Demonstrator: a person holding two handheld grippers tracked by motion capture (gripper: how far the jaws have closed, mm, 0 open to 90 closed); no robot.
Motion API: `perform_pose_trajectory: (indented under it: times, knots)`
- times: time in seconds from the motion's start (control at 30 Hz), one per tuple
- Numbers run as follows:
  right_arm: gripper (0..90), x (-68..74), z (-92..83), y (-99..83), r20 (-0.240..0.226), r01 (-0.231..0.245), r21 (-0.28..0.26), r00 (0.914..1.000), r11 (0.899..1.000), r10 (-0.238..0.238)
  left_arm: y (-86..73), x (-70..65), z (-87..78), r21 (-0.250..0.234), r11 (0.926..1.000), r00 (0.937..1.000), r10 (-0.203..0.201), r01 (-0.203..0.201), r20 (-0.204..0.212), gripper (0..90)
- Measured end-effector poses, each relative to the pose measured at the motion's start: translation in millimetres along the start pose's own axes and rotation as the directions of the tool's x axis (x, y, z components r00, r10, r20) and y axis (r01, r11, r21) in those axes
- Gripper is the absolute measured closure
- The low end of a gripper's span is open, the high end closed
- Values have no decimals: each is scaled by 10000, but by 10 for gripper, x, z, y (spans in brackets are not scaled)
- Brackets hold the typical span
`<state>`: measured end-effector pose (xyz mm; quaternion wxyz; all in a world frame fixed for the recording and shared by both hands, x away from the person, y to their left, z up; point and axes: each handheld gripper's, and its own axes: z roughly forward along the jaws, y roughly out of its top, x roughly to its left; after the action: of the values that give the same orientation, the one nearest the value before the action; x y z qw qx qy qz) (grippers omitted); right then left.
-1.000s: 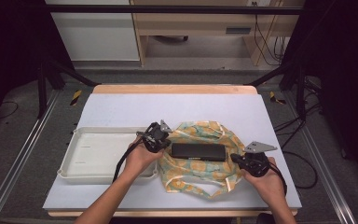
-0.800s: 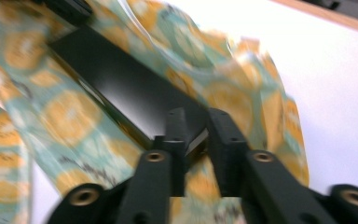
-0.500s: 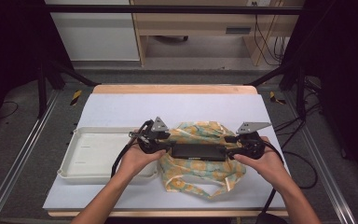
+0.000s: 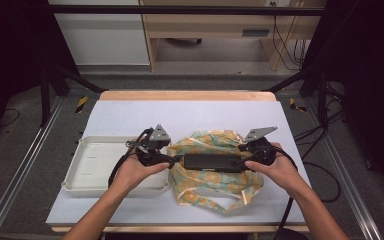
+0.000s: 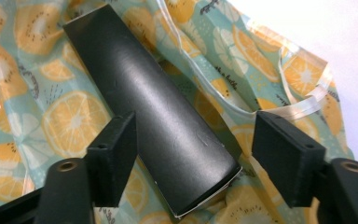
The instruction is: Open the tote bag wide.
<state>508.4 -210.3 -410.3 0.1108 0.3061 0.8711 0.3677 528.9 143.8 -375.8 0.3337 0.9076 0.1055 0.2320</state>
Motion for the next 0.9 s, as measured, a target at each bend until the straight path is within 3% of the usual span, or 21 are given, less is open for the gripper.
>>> perform_pose_trajectory:
  times: [0.27,0.4,0.67,0.9]
  knots:
    - [341,36,-18,33,158,928,559,9955,9941,-938,-183,78,-177,379,9993,9999,56,-52,-121,211]
    - [353,61,-23,69,84,1415,895,9897,9859,-1429,-257,85,-240,529,9986,9999,75,-67,-145,182]
    - [355,100,34,105,-239,2430,1627,9699,9563,-2424,-391,124,-344,879,9957,9994,321,-306,-159,129]
    - [333,84,55,122,-247,2545,1989,9667,9464,-2547,-521,153,-432,897,9957,9996,247,-233,-147,104]
